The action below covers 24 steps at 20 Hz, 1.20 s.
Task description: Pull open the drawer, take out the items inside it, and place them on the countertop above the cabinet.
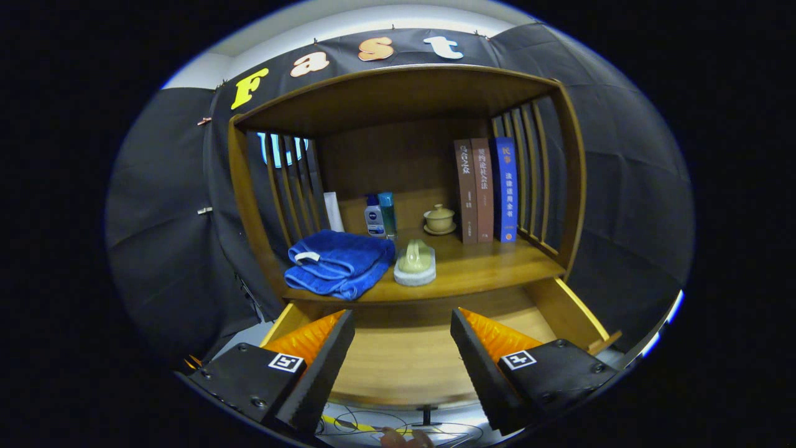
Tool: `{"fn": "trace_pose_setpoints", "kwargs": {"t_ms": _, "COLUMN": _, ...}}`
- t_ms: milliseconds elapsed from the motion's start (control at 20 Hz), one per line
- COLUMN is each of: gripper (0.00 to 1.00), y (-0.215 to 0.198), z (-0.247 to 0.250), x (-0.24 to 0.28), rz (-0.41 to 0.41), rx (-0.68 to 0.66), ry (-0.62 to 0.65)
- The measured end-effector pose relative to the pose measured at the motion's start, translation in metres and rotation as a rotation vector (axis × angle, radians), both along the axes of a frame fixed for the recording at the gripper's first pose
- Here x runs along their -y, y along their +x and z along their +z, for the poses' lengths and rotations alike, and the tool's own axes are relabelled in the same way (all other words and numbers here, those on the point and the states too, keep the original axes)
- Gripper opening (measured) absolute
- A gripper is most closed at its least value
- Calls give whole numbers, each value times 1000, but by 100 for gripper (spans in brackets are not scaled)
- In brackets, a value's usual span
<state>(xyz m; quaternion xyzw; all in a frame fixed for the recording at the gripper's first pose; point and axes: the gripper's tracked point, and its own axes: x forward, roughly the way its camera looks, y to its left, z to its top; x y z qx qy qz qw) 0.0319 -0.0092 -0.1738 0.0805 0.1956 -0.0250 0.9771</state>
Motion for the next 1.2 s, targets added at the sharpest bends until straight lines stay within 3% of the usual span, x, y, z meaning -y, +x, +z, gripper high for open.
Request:
{"fn": "trace_pose_setpoints", "kwargs": {"t_ms": 450, "gripper": 100, "y": -76, "z": -84, "x": 2, "rz": -11, "rx": -51, "ry": 18}}
{"fn": "trace_pose_setpoints", "kwargs": {"t_ms": 850, "gripper": 100, "y": -67, "z": -120, "x": 2, "rz": -11, "rx": -88, "ry": -2}}
{"fn": "trace_pose_setpoints", "kwargs": {"t_ms": 1200, "gripper": 98, "y": -59, "z": -123, "x": 5, "rz": -15, "rx": -95, "ry": -21}}
